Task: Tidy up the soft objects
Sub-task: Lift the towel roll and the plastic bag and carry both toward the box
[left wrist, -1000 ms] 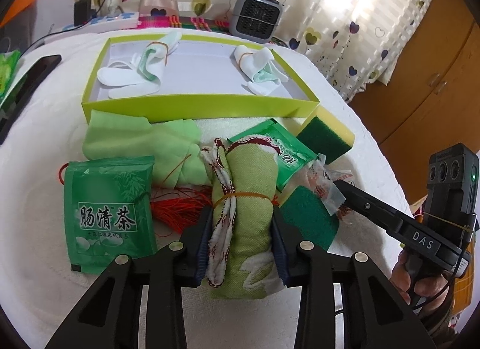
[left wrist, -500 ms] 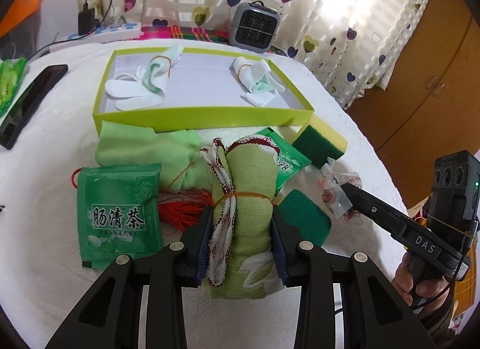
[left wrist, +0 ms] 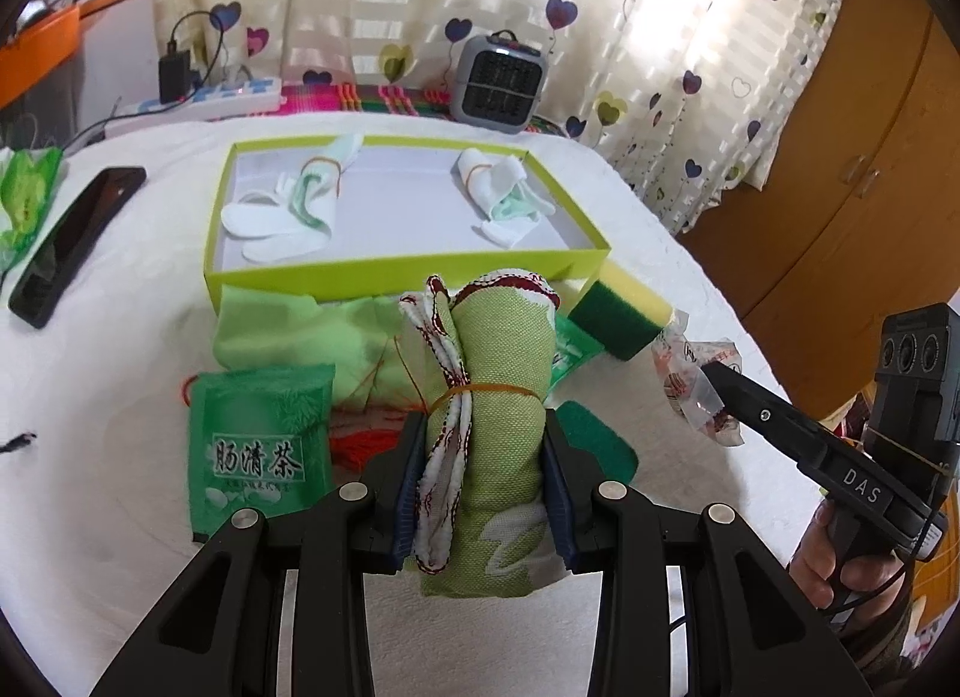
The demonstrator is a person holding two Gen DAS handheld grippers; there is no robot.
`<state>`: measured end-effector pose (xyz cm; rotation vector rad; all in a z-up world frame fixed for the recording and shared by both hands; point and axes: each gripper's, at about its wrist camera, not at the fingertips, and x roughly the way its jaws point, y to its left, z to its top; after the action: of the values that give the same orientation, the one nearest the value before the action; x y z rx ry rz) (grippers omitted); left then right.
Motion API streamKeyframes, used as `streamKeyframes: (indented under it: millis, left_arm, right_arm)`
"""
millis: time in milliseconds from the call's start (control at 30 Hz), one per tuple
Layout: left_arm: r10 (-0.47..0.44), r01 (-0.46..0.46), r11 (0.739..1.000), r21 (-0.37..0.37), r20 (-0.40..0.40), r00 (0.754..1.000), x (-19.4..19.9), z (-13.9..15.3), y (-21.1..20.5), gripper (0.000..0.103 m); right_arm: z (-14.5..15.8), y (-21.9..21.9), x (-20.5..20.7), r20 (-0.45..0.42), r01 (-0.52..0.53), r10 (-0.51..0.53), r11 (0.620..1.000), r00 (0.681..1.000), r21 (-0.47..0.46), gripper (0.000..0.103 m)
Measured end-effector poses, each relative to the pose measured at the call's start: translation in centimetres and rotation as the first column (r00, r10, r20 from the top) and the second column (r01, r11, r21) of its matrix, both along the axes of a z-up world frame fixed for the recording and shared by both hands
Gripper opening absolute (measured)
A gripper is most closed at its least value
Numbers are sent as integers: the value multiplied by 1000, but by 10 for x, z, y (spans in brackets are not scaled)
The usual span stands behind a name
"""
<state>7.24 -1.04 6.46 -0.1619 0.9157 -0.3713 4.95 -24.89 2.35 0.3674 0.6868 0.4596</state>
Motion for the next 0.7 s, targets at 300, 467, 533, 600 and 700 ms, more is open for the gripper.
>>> streamKeyframes:
  millis: [300,467,533,600,700]
  left_arm:
    - [10,-9,1000,-7,55,998,4,23,4,34]
    - [11,-11,1000,-3,60,998,9,27,6,34]
    - [9,-8,1000,-5,64,998,11,29,6,34]
    - [8,-7,1000,-10,66,998,13,30,6,34]
    - [10,-9,1000,-13,70,998,18,34,6,34]
  right_arm:
    - [20,3,2,60,-4,5,1000,998,-26,21]
    - [26,6,8,76,-11,14,999,997,-37,21]
    - [28,7,10,80,-13,17,999,997,-40,21]
    - [30,8,11,87,-17,20,999,996,-42,21]
    - [33,9,14,93,-17,22,999,995,-45,21]
